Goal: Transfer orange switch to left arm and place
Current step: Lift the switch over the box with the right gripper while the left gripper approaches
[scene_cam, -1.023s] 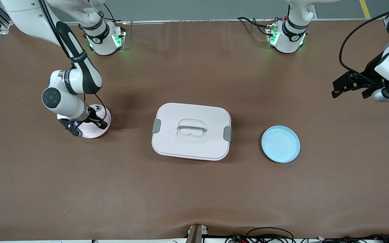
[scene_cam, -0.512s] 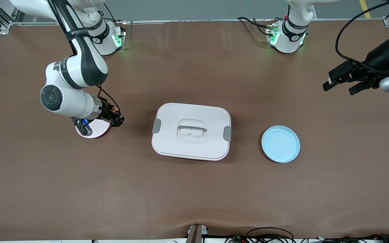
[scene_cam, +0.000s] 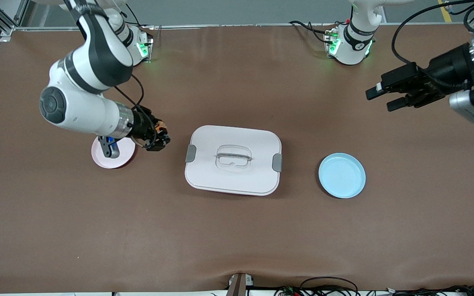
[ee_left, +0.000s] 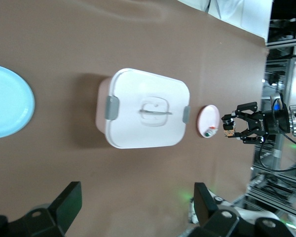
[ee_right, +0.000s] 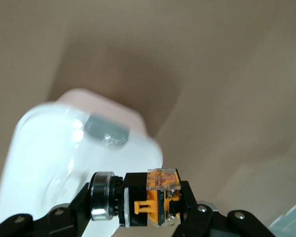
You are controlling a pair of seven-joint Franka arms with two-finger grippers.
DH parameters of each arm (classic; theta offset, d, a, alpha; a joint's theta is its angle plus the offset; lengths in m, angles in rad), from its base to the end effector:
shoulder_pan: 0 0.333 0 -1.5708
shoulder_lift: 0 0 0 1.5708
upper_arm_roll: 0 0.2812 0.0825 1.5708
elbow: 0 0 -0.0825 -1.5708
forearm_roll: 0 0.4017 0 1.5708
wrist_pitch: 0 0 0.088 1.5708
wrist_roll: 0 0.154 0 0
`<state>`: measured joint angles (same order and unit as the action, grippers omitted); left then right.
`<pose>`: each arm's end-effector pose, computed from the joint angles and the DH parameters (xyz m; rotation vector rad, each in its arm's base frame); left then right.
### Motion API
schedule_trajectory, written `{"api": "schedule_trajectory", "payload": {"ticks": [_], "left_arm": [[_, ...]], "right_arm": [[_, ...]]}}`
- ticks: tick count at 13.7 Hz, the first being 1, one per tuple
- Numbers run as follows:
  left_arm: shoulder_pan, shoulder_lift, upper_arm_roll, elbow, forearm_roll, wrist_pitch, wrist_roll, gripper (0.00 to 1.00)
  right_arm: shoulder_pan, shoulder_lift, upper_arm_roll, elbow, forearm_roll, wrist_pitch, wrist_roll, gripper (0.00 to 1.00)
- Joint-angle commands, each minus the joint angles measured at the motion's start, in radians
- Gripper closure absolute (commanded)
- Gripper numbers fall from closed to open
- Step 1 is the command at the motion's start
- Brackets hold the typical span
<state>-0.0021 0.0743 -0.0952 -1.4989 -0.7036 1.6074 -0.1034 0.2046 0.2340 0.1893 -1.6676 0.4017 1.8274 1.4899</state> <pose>0.5862 -0.1533 0.5746 2.4307 0.0252 -0.0485 0.5666 0.2830 0.3891 -2.3732 1.6534 0.5701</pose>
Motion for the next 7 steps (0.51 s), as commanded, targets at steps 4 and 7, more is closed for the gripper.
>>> {"api": "schedule_trajectory", "payload": {"ticks": [4,7], "left_arm": [[-0.137,0.102,-0.004,0.005,-0.105,0.113,-0.005,0.00],[-0.225,0.146,-0.006,0.006,-0.108,0.215,-0.009,0.00]], "right_arm": [[0.062,0.062,-0.005,0.201,0.123,-0.033,0.226,1.00],[0.123,0.085,-0.005,0.258,0.124,-0.025,0.346,1.00]]}}
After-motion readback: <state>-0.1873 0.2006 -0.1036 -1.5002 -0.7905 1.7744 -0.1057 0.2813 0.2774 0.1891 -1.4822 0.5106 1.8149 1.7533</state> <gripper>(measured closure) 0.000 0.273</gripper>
